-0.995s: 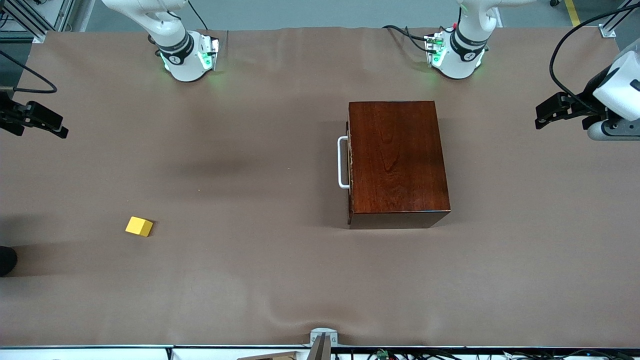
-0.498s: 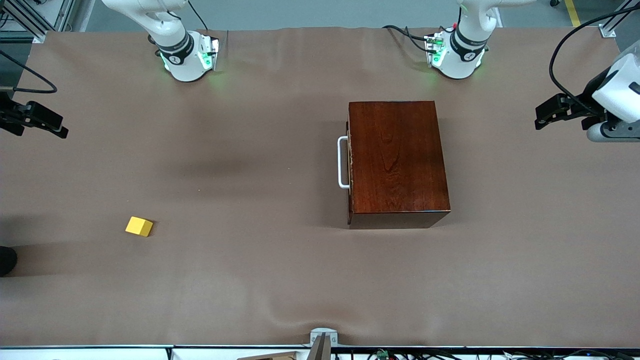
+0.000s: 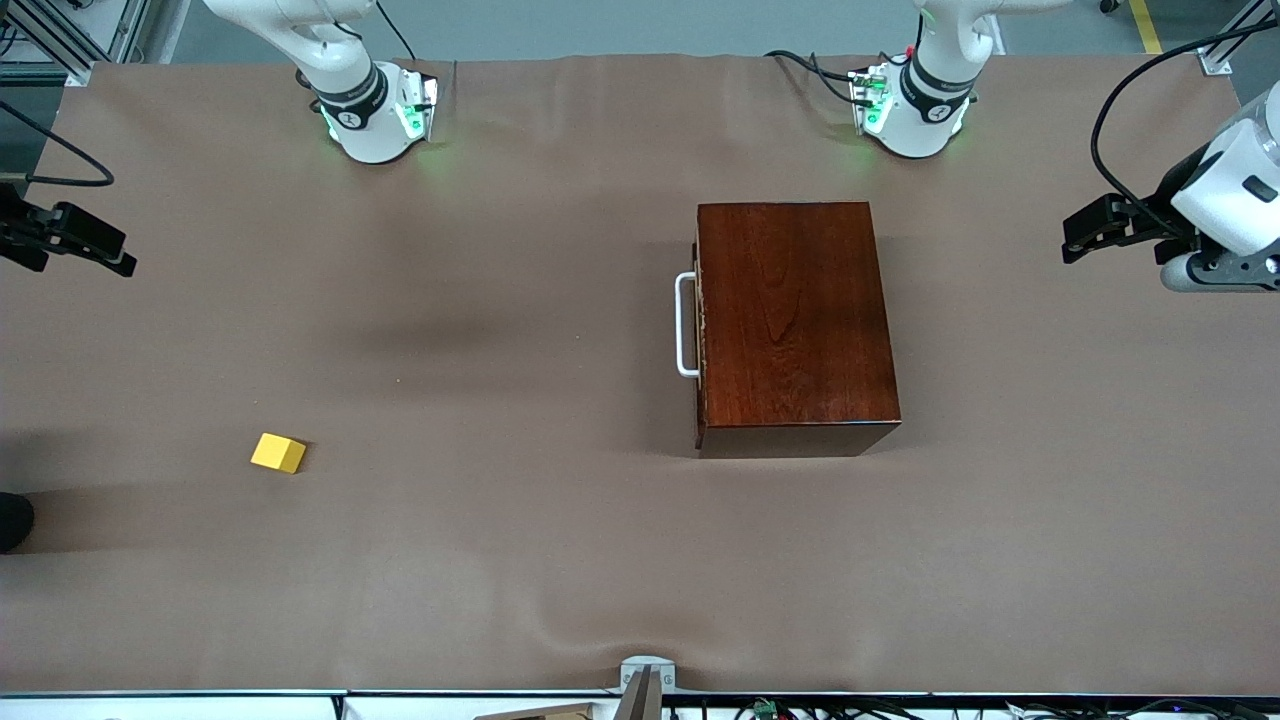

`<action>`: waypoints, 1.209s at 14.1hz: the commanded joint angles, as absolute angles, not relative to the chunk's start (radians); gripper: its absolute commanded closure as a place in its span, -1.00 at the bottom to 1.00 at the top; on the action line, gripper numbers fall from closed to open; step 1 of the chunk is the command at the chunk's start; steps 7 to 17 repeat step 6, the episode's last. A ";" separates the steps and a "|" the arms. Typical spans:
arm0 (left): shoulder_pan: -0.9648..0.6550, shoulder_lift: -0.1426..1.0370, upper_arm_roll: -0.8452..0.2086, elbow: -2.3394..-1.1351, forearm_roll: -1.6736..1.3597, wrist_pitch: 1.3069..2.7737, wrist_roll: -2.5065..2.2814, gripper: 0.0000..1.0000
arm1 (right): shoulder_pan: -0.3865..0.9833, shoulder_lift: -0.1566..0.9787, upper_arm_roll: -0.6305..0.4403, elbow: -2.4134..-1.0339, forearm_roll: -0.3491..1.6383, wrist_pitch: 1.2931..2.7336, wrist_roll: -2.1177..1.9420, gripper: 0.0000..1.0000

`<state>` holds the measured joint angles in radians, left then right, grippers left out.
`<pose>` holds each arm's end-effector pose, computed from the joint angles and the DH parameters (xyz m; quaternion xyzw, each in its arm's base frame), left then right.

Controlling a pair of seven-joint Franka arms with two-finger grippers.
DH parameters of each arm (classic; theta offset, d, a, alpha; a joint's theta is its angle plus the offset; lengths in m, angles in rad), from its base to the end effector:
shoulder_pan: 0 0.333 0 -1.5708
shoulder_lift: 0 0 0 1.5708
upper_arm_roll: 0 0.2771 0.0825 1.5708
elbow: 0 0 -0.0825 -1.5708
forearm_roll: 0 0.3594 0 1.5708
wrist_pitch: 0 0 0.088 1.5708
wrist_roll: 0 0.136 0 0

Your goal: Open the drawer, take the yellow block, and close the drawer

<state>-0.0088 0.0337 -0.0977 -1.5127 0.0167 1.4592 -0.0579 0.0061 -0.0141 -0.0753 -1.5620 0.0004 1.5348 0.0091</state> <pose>0.5222 -0.0526 0.5554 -0.9987 0.0238 0.0428 0.0102 0.5210 -0.0363 0.5648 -0.9992 0.0391 0.0065 0.0009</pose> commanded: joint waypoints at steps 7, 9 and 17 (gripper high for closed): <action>-0.014 0.029 -0.112 -1.509 0.017 1.456 -0.049 -1.00 | -0.009 -0.017 -0.066 -1.549 0.005 1.523 0.011 -1.00; -0.014 0.029 -0.112 -1.509 0.017 1.456 -0.049 -1.00 | -0.009 -0.017 -0.066 -1.549 0.005 1.523 0.011 -1.00; -0.014 0.029 -0.112 -1.509 0.017 1.456 -0.049 -1.00 | -0.009 -0.017 -0.066 -1.549 0.005 1.523 0.011 -1.00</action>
